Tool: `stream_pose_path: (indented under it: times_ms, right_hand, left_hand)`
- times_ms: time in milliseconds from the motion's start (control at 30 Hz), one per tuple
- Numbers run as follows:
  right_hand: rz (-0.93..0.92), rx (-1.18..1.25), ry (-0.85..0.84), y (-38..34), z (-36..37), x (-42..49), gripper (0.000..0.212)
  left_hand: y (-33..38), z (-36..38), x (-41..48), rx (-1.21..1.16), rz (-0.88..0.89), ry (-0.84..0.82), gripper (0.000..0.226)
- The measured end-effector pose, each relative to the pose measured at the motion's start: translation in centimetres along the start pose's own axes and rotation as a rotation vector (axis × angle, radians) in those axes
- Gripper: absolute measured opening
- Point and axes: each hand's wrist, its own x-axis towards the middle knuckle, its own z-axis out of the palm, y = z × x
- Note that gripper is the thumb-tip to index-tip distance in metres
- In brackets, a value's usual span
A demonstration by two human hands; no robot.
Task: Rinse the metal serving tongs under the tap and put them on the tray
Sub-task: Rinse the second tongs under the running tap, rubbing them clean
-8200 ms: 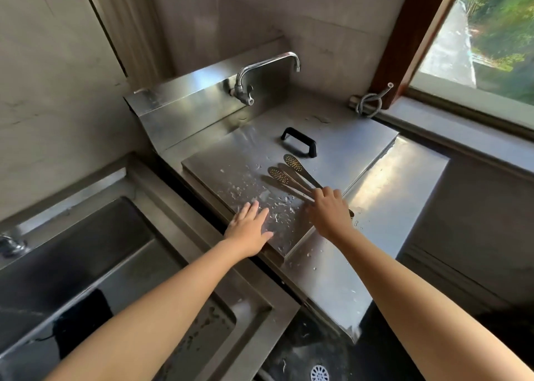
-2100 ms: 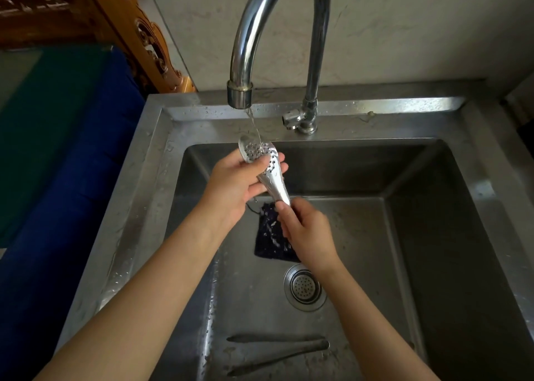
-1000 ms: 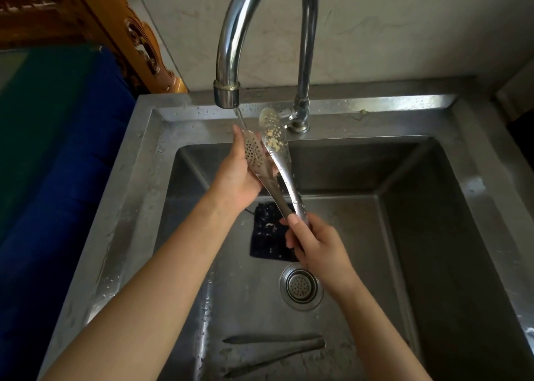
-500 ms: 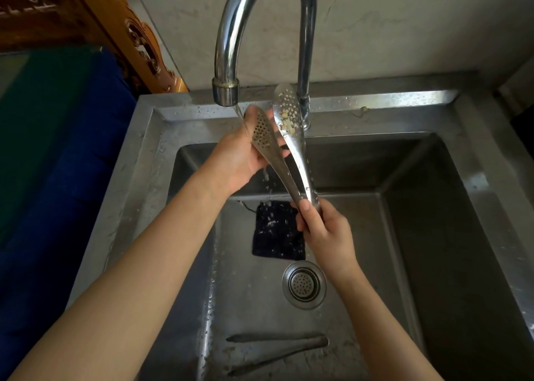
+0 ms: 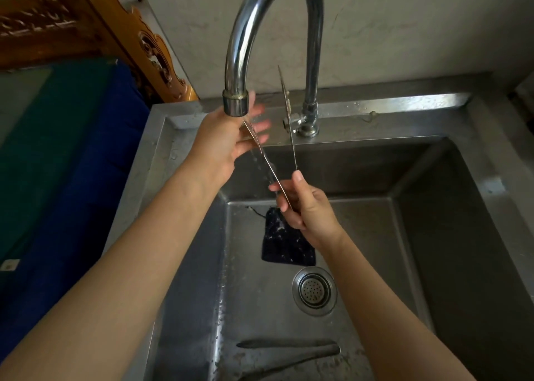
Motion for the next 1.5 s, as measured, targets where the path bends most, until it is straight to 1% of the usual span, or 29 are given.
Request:
stream_pose_path:
  times_ms: [100, 167, 267, 333, 400, 467, 533, 667, 733, 800, 867, 900, 933, 1033, 1100, 1167, 1200, 1233, 1300, 1333, 1367, 1400, 1433, 1500]
  right_hand:
    - [0.006, 0.010, 0.008, 0.0, 0.6, 1.0, 0.052]
    - [-0.015, -0.044, 0.057, -0.6, 1.0, 1.9, 0.055]
    - [-0.044, -0.139, 0.080, -1.7, 1.2, 3.1, 0.064]
    - [-0.040, -0.165, 0.094, -2.2, 1.3, 3.6, 0.068]
    - [-0.010, -0.156, 0.134, -2.6, 1.5, 4.0, 0.066]
    - [0.025, -0.117, 0.147, -2.9, 1.8, 4.5, 0.059]
    - [0.064, -0.055, 0.112, -3.1, 2.1, 5.0, 0.056]
    - [0.206, 0.042, -0.060, -2.9, 2.6, 5.1, 0.052]
    - [0.226, 0.056, -0.111, -2.3, 2.8, 4.3, 0.055]
    - [0.179, -0.007, -0.104, -1.3, 2.7, 2.7, 0.059]
    - [0.115, -0.112, -0.054, 0.0, 2.4, 0.5, 0.061]
    - [0.086, -0.156, -0.030, 0.6, 2.2, -0.6, 0.062]
    - [0.061, -0.196, -0.010, 1.2, 1.8, -1.6, 0.061]
    - [0.050, -0.272, 0.058, 2.2, 0.6, -3.6, 0.054]
    - [0.055, -0.319, 0.117, 2.3, 0.2, -4.4, 0.045]
    - [0.035, -0.372, 0.192, 2.6, 0.1, -5.1, 0.037]
    - [0.013, -0.415, 0.228, 2.7, 0.0, -5.5, 0.033]
    - [-0.021, -0.488, 0.256, 2.9, -0.1, -6.0, 0.029]
    - [-0.095, -0.648, 0.279, 3.2, -0.4, -6.9, 0.019]
    - [-0.117, -0.696, 0.279, 3.3, -0.5, -7.4, 0.015]
    - [-0.132, -0.735, 0.278, 3.4, -0.5, -7.9, 0.014]
    - [-0.145, -0.780, 0.280, 3.5, -0.5, -8.3, 0.015]
    - [-0.154, -0.830, 0.284, 3.6, -0.5, -8.6, 0.016]
    - [-0.161, -0.937, 0.296, 3.7, -0.6, -9.1, 0.016]
  left_hand:
    - [0.2, -0.4, -0.3, 0.039, 0.072, 0.039, 0.001]
    - [0.6, -0.5, -0.5, 0.032, 0.133, 0.069, 0.014]
    - [1.7, -1.0, -0.6, 0.017, 0.155, 0.089, 0.013]
    - [2.4, -1.2, -0.8, 0.013, 0.129, 0.101, 0.033]
    - [2.9, -1.1, -1.2, 0.006, 0.132, 0.090, 0.043]
    - [3.3, -0.8, -1.6, 0.016, 0.155, 0.084, 0.044]
    - [3.7, -0.6, -2.0, 0.043, 0.181, 0.101, 0.042]
    - [4.0, -0.6, -2.3, 0.118, 0.228, 0.137, 0.040]
    - [3.5, -0.8, -2.5, 0.161, 0.239, 0.147, 0.037]
    - [2.4, -0.8, -2.8, 0.260, 0.232, 0.159, 0.033]
    - [0.7, -0.6, -3.0, 0.321, 0.201, 0.170, 0.016]
    - [-0.2, -0.5, -3.2, 0.316, 0.168, 0.188, 0.014]
    - [-1.1, -0.4, -3.4, 0.295, 0.125, 0.204, 0.018]
    - [-3.3, -0.3, -3.7, 0.271, 0.026, 0.202, 0.040]
    - [-4.2, -0.3, -3.7, 0.260, -0.005, 0.170, 0.037]
    - [-4.7, 0.0, -3.7, 0.250, -0.042, 0.181, 0.032]
    - [-5.0, 0.1, -3.6, 0.290, -0.036, 0.217, 0.034]
    - [-5.4, 0.2, -3.7, 0.367, 0.007, 0.275, 0.041]
    - [-5.9, 0.3, -4.3, 0.482, 0.186, 0.360, 0.051]
    - [-6.2, 0.5, -4.7, 0.490, 0.269, 0.351, 0.050]
    - [-6.6, 0.7, -5.1, 0.449, 0.306, 0.313, 0.047]
    - [-7.1, 1.1, -5.3, 0.357, 0.279, 0.275, 0.043]
    - [-7.5, 1.4, -5.3, 0.211, 0.191, 0.245, 0.039]
    - [-7.8, 1.8, -4.8, -0.213, -0.072, 0.153, 0.032]
